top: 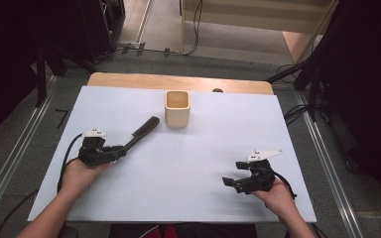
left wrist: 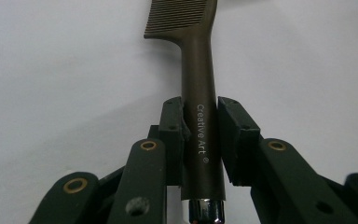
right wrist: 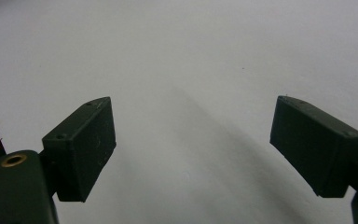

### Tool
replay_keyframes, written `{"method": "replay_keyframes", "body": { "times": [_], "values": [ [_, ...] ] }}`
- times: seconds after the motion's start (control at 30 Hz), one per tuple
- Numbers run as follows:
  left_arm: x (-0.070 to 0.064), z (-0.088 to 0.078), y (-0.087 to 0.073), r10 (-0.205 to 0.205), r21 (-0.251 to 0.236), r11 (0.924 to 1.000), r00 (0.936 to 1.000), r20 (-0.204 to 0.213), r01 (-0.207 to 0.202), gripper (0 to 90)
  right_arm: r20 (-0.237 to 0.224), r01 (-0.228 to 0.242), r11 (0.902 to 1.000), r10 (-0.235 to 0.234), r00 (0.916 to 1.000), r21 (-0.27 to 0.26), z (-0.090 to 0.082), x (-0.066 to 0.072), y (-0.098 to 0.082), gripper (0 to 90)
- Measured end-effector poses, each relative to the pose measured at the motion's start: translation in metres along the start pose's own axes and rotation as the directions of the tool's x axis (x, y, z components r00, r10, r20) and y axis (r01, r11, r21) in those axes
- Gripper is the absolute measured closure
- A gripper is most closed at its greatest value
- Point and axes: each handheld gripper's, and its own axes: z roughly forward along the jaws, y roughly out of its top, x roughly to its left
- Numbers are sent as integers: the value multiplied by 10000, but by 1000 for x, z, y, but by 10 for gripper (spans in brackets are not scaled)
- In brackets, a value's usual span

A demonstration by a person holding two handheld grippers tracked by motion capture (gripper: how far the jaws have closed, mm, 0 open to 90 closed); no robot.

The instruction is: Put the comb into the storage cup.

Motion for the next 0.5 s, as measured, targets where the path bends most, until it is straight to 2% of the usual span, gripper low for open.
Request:
{"method": "replay_keyframes", "body": {
  "times": [0.17, 0.5],
  "values": [
    [0, -4, 1, -193, -253, 9995, 9998, -4, 193, 737, -18, 14, 10000, -14, 10000, -2, 0, 0, 0, 124],
    [1, -14, 4, -745, -677, 9947, 9965, 367, 769, 737, -37, -10, 10000, 9, 10000, -65, 0, 1, 1, 124]
  ]
}}
